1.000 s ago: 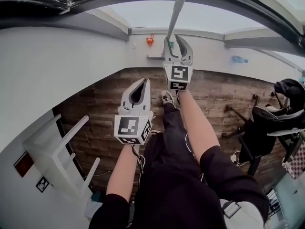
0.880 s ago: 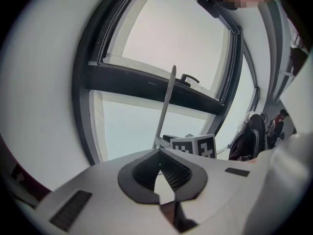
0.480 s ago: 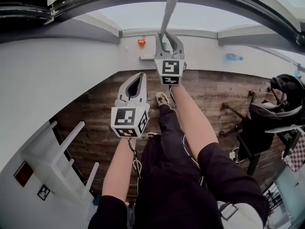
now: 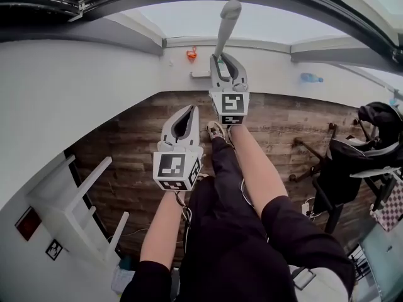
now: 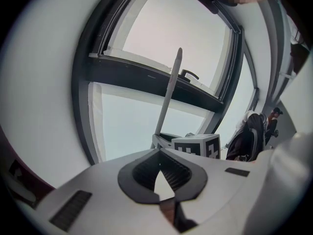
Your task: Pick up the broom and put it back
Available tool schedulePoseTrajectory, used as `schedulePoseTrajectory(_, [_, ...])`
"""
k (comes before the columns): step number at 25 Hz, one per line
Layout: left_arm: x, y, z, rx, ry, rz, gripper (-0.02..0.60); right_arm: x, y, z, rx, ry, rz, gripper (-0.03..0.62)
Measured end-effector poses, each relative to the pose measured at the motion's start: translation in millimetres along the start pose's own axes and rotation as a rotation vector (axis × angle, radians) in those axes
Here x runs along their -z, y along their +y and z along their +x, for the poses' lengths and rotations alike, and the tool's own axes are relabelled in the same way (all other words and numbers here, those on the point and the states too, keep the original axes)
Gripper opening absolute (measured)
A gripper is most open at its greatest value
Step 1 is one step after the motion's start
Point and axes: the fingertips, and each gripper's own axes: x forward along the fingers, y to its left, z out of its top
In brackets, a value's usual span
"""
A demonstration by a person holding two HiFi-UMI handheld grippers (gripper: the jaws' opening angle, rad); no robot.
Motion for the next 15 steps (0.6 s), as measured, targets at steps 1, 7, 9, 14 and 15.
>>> schedulePoseTrajectory(1, [1.0,-3.1,-4.0,-0.002,-0.004,0.007,0.000,0.3,2.7,-5.2,-0.004,-0.001,-0.007,0.089])
schedulePoseTrajectory(7, [6.1,-24.9,-39.0,-0.011,-0.035,0.037,0.000,-16.3,13.2,-45.4,-0.015,-0.037,-0.046,0.089])
schedulePoseTrajectory(9, [5.2,-30.2,-54.3,-0.021,-0.055,0.034,0.000,-30.8,16.8,-61.5,-0.015,-0.060,-0.059,0.089])
schedulePoseTrajectory(14, [-0.2,-40.7,-102.3,-0.070,-0.140,-0.007,0.000,-76.4,40.8,-113.3,-0.045,-0.121,-0.094,0.089])
schedulePoseTrajectory(15, [-1.8,-41.6,-113.1,-0.080,-0.158,-0.009,0.000,-84.8,49.1,-125.1,-0.059,-0.129,-0.111,0.089])
